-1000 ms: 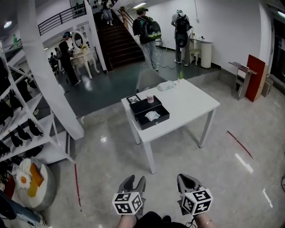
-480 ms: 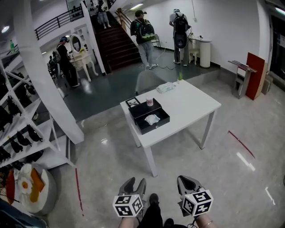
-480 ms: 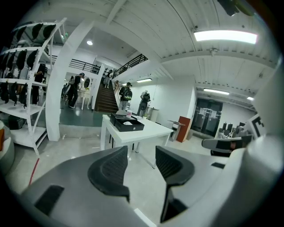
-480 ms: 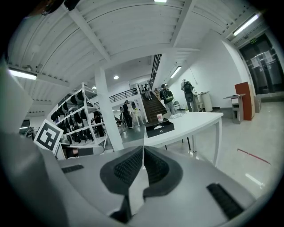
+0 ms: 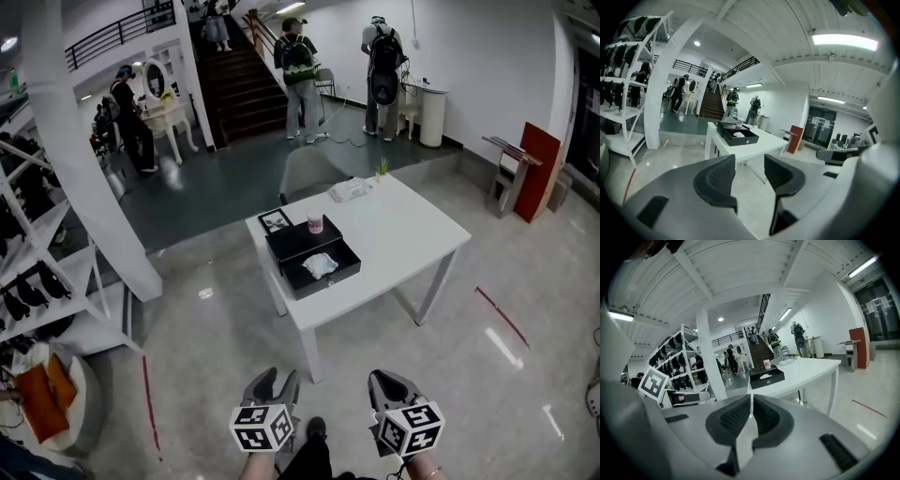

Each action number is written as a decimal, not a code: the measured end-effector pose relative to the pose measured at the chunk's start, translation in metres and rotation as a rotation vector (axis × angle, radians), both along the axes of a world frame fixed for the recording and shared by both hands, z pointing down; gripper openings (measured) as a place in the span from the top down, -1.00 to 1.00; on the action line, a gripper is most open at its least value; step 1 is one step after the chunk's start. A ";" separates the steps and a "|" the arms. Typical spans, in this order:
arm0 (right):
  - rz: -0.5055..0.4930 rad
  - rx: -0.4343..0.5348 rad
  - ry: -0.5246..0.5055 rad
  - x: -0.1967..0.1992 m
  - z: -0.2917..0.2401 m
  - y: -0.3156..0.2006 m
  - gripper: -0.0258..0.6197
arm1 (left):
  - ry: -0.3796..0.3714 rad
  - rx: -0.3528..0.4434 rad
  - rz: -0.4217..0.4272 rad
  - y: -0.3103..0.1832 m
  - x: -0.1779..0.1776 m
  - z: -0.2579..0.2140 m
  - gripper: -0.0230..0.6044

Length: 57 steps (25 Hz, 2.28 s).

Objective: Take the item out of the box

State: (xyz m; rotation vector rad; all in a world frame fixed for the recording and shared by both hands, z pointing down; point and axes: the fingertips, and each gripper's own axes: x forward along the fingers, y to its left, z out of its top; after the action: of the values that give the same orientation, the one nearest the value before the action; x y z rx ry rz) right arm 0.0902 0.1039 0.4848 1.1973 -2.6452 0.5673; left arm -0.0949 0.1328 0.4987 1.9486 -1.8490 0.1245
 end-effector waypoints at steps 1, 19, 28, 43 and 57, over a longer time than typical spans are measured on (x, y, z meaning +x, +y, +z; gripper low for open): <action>0.003 -0.003 0.001 -0.005 0.001 -0.010 0.91 | -0.001 -0.001 0.002 -0.010 -0.006 0.001 0.32; 0.086 -0.016 0.015 -0.082 -0.003 -0.149 0.91 | 0.006 0.003 0.102 -0.169 -0.080 -0.009 0.31; 0.126 -0.017 0.031 -0.099 -0.009 -0.173 0.91 | -0.022 0.010 0.157 -0.211 -0.096 -0.014 0.31; 0.148 -0.020 0.023 -0.096 -0.007 -0.227 0.91 | -0.105 -0.031 0.211 -0.276 -0.099 -0.015 0.31; 0.138 -0.026 0.008 -0.093 -0.002 -0.309 0.91 | -0.204 -0.105 0.295 -0.362 -0.085 -0.004 0.26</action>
State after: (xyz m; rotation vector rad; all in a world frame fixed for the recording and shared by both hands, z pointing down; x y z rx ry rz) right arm -0.0031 -0.2049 0.4829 1.3792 -2.5547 0.6161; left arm -0.1802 -0.2297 0.4948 2.1889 -1.6230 0.5192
